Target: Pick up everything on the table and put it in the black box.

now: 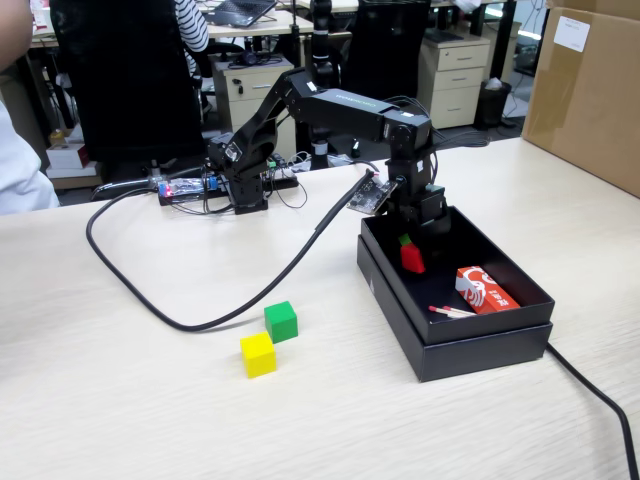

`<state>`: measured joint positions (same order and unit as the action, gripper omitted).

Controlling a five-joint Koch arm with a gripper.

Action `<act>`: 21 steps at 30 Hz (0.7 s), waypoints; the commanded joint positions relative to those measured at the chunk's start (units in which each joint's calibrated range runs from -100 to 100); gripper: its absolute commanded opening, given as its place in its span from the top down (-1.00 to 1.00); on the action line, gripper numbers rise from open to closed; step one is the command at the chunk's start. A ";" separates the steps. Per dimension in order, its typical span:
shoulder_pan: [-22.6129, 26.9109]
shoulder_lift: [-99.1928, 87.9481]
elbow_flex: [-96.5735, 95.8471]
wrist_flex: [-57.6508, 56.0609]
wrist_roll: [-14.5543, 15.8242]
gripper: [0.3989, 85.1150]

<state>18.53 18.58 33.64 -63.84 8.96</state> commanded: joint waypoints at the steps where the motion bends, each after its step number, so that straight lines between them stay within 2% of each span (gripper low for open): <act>1: 0.20 -1.42 1.90 -2.73 0.15 0.43; 6: 0.05 -4.75 1.09 -3.33 0.15 0.13; 9: -0.20 -12.21 0.00 -3.33 0.20 0.13; 10: -1.07 -24.37 -0.55 -3.76 0.20 0.13; 13: -2.74 -35.50 -0.91 -4.71 -0.05 0.13; 18: -6.11 -48.81 -6.62 -5.75 -1.90 0.13; 21: -9.08 -51.91 -8.52 -5.84 -4.10 0.10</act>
<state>11.70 -27.51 23.96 -69.49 7.64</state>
